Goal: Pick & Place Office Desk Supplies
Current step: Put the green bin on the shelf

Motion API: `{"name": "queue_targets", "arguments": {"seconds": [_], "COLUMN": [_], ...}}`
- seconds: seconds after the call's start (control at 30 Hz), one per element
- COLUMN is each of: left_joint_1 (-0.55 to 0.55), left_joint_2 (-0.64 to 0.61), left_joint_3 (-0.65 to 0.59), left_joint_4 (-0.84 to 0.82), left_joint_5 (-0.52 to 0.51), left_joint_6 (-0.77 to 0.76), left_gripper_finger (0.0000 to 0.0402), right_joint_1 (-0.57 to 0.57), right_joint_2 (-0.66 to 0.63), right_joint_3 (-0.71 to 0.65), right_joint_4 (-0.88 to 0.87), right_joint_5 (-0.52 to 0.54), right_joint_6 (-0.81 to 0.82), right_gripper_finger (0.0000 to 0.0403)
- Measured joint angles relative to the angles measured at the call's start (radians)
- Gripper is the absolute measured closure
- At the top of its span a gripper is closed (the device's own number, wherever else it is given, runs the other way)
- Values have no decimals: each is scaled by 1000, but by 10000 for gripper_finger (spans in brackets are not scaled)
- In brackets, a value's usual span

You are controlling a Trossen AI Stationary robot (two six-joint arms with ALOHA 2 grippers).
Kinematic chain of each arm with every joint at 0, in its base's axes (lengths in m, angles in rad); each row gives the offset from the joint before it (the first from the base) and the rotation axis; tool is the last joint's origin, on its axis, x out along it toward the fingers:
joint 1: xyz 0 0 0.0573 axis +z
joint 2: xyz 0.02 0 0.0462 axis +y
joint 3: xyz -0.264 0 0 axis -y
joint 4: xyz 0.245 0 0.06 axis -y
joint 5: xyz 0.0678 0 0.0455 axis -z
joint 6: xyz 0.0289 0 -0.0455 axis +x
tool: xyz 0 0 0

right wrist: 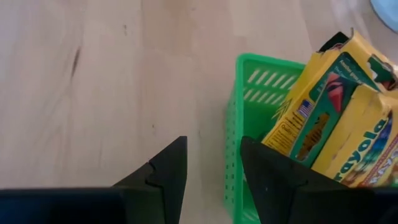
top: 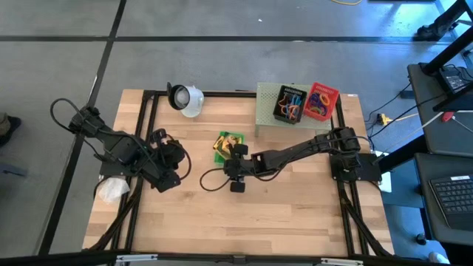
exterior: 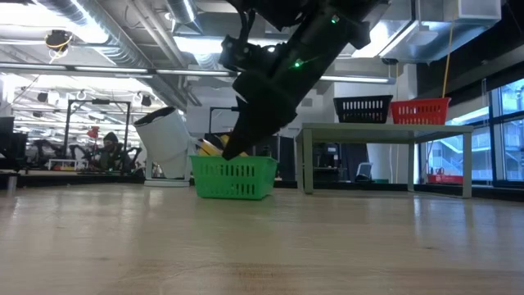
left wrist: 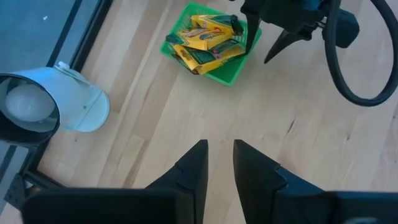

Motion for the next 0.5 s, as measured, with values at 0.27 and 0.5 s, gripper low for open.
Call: {"name": "queue_targets", "arguments": {"seconds": [0.27,0.5], "left_joint_1": [0,0], "left_joint_2": [0,1], "left_joint_3": [0,0], "left_joint_4": [0,0], "left_joint_5": [-1,-1], "left_joint_6": [8,8], "left_gripper_finger": [335,335], "right_joint_1": [18,16], "right_joint_2": [-3,-4], "right_joint_3": [24,41], "right_joint_4": [-8,-6], "right_joint_5": [19,36], "right_joint_6": [-31,-61], "right_gripper_finger": [250,250]}}
